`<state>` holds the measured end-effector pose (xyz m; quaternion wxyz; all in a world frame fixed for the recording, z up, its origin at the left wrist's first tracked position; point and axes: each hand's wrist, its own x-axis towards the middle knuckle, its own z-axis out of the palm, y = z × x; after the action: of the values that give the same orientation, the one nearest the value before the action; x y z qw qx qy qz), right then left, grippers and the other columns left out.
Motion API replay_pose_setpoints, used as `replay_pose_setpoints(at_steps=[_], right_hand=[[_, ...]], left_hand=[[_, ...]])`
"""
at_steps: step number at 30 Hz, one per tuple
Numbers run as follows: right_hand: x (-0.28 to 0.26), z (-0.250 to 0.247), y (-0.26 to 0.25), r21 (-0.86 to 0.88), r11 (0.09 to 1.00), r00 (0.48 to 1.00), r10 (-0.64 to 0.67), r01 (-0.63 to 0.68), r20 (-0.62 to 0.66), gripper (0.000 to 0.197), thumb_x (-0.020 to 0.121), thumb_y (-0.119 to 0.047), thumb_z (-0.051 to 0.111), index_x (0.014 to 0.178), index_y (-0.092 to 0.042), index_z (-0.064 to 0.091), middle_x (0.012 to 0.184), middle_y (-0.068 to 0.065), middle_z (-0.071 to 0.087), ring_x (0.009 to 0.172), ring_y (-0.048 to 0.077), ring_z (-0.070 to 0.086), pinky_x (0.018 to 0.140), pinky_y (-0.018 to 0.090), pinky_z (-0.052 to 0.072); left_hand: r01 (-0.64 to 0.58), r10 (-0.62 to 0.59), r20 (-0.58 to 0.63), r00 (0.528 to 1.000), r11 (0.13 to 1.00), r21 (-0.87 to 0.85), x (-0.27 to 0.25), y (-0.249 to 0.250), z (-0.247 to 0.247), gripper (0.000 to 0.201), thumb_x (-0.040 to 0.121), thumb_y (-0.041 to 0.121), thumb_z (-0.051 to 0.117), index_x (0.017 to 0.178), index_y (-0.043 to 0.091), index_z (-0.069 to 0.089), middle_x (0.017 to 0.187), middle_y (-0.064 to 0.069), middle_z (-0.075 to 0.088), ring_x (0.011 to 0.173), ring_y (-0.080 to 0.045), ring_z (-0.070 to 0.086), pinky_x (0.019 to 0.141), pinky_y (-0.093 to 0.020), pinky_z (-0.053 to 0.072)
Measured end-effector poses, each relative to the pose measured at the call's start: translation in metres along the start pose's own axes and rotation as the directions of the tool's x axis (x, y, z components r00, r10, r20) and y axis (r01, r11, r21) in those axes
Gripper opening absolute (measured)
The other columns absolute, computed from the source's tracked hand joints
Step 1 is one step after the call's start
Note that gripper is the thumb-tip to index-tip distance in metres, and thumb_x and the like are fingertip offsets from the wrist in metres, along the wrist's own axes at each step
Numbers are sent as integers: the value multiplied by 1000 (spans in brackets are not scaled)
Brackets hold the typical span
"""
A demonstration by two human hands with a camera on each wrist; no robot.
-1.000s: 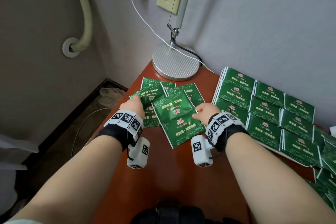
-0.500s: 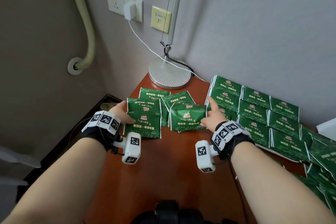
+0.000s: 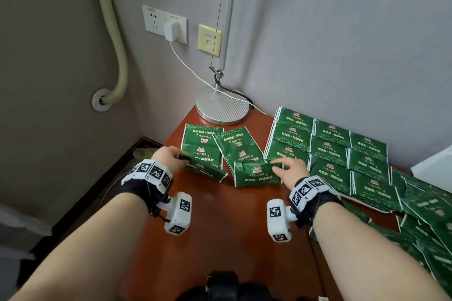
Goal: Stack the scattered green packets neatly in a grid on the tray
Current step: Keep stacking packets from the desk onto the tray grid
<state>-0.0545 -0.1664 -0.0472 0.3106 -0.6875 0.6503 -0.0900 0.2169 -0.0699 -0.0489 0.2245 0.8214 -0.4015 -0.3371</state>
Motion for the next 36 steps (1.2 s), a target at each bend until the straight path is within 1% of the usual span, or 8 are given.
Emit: replay_pose_setpoints(at_steps=[3, 7, 11, 15, 21, 28, 32, 36], right_hand=[[-4, 3, 8, -101, 995, 1000, -10, 10, 8, 21, 90, -19, 57, 109, -17, 66, 126, 6, 54, 114, 26, 51, 91, 26, 39], [-3, 2, 8, 90, 996, 1000, -10, 7, 26, 22, 91, -16, 56, 110, -8, 61, 121, 8, 59, 117, 24, 52, 92, 26, 38], [-1, -5, -5, 181, 980, 990, -104, 85, 98, 14, 90, -17, 58, 104, -14, 60, 122, 6, 59, 120, 19, 50, 92, 23, 35], [3, -2, -18, 132, 976, 969, -193, 173, 157, 10, 89, -20, 59, 99, -19, 61, 117, 0, 60, 115, 12, 51, 95, 26, 38], [0, -3, -32, 173, 955, 949, -270, 242, 166, 6, 89, -15, 58, 92, -19, 61, 95, -4, 62, 89, 10, 57, 74, 18, 43], [-5, -16, -32, 253, 925, 940, -319, 282, 118, 9, 88, -12, 58, 90, -18, 64, 96, -4, 66, 91, 7, 59, 85, 16, 46], [-6, -13, -26, 317, 917, 954, -286, 245, 91, 12, 88, -15, 59, 85, -26, 63, 97, -4, 67, 97, 14, 62, 96, 31, 46], [-7, -15, -27, 285, 948, 960, -203, 144, 191, 23, 89, -28, 58, 110, -20, 55, 110, -8, 59, 102, 8, 56, 87, 22, 42]], left_hand=[[57, -57, 8, 998, 998, 0, -1, -3, 4, 28, 88, 22, 60, 113, 9, 62, 110, -7, 65, 83, -16, 55, 72, -24, 43], [89, -91, -36, 995, 994, -56, 5, -5, 5, 32, 89, 24, 58, 119, 12, 55, 116, -8, 62, 100, -22, 60, 78, -28, 45], [11, -25, -123, 992, 993, -119, 9, 3, 0, 48, 91, 15, 53, 135, 28, 38, 123, -5, 58, 94, -25, 61, 78, -31, 49], [-193, 194, 10, 981, 981, -30, 6, 25, -1, 38, 95, 14, 41, 93, 44, 64, 107, -2, 68, 74, -27, 60, 66, -36, 51], [-366, 338, 194, 921, 920, 139, -9, 52, 1, 30, 87, 45, 56, 109, 28, 65, 100, 14, 53, 92, -5, 51, 77, -20, 39], [-402, 371, 215, 903, 908, 119, -10, 52, 8, 11, 86, 31, 61, 86, 21, 65, 81, 16, 53, 79, -5, 51, 68, -14, 38], [-360, 358, 174, 917, 933, -22, -11, 50, 9, 14, 86, 30, 62, 73, 26, 59, 80, 8, 58, 69, -10, 51, 61, -16, 41], [-354, 366, 129, 922, 929, -107, -14, 56, 10, 13, 87, 30, 60, 78, 21, 62, 73, 8, 55, 58, -8, 44, 55, -16, 39]])
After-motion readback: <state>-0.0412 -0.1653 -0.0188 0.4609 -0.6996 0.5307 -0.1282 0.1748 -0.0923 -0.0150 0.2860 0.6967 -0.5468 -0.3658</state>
